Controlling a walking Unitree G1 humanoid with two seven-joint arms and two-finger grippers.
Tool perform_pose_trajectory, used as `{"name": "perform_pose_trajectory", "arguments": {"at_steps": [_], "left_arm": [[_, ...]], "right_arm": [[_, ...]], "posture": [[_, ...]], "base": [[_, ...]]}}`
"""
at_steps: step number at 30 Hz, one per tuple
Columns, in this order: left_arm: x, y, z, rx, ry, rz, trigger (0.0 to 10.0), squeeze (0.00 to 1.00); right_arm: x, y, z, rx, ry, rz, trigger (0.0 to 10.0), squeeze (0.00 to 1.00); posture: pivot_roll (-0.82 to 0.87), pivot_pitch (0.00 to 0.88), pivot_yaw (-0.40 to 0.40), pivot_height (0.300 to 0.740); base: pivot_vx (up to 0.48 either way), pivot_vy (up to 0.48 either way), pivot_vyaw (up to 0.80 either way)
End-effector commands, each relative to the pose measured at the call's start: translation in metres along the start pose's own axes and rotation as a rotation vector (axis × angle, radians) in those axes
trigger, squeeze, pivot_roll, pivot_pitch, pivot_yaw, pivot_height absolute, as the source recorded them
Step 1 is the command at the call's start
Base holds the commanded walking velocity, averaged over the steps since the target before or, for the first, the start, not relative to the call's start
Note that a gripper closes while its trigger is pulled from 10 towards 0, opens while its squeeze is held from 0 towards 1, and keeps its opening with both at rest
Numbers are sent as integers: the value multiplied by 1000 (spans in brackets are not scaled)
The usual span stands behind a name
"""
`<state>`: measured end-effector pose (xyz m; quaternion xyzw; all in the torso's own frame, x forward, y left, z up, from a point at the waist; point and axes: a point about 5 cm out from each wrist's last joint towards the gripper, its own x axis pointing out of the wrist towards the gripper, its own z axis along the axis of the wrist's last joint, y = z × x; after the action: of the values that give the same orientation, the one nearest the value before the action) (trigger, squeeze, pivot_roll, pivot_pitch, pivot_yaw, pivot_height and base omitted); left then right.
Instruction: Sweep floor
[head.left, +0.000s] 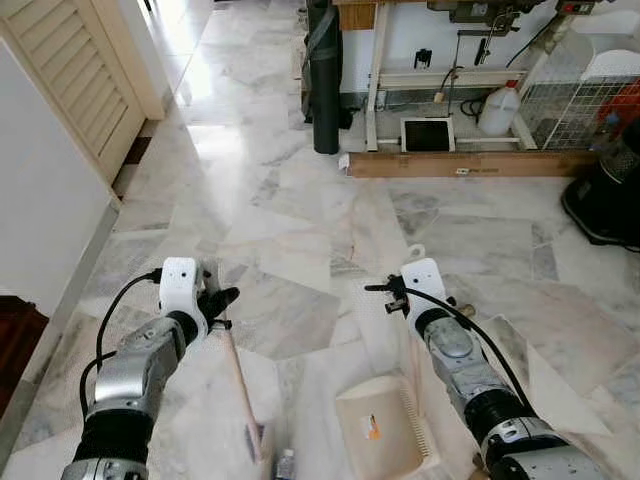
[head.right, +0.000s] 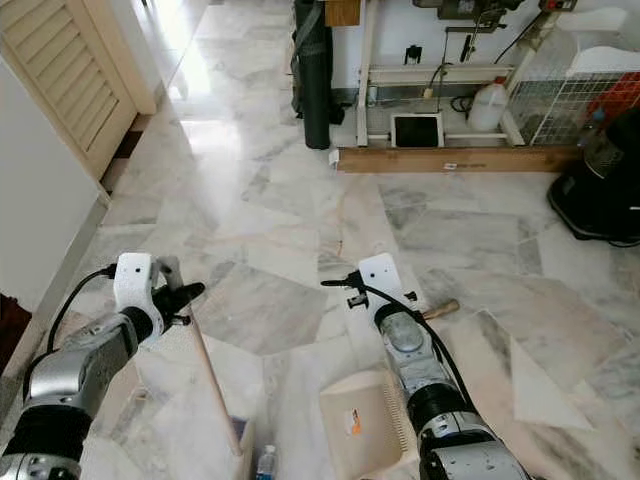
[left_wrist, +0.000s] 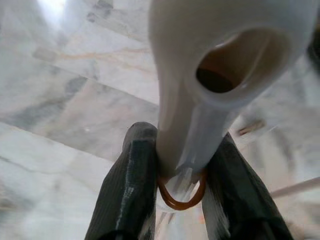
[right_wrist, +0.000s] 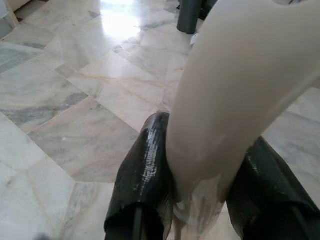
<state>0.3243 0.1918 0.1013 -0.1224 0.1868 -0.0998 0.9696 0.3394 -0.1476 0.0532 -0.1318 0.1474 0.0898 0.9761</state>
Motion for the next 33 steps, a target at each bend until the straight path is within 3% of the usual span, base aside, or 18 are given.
{"name": "perform_pose_trajectory", "arguments": {"at_steps": [1,5,11,12,14,20,22,24,28,33], "left_arm": [[3,-5,-14,-133,49,-42,10000,0],[8,-9,-5,-191,5,-36,10000,0],[10,-7,12,-182,-118,18,10000,0],[7,-5,22,-160,-206,50,10000,0],[3,-4,30,-118,-272,77,10000,0],[-11,-4,39,103,-393,130,10000,0],[-13,-3,39,138,-420,135,10000,0],[-19,-5,35,258,-451,140,10000,0],[-24,0,20,308,-454,155,10000,0],[-25,4,5,302,-448,174,10000,0]], "right_arm": [[-20,24,-62,83,283,85,10000,0],[-19,24,-60,83,272,86,10000,0],[-18,25,-57,95,251,77,10000,0],[-18,25,-57,95,249,75,10000,0],[-18,25,-57,95,248,71,10000,0],[-18,23,-54,85,206,49,10000,0],[-18,21,-53,81,188,32,10000,0],[-17,17,-48,102,140,-12,10000,0],[-17,9,-40,115,71,-77,10000,0],[-18,-2,-35,121,11,-145,10000,0]], "posture": [[143,161,83,740],[146,152,83,740],[146,135,85,740],[146,126,85,740],[147,118,85,740],[151,87,88,740],[151,75,89,740],[149,57,92,740],[145,27,90,740],[138,0,80,740]], "base": [[0,0,0],[0,0,0],[0,0,0],[0,0,0],[0,0,0],[0,0,0],[0,0,0],[0,0,0],[0,0,0],[0,0,0]]}}
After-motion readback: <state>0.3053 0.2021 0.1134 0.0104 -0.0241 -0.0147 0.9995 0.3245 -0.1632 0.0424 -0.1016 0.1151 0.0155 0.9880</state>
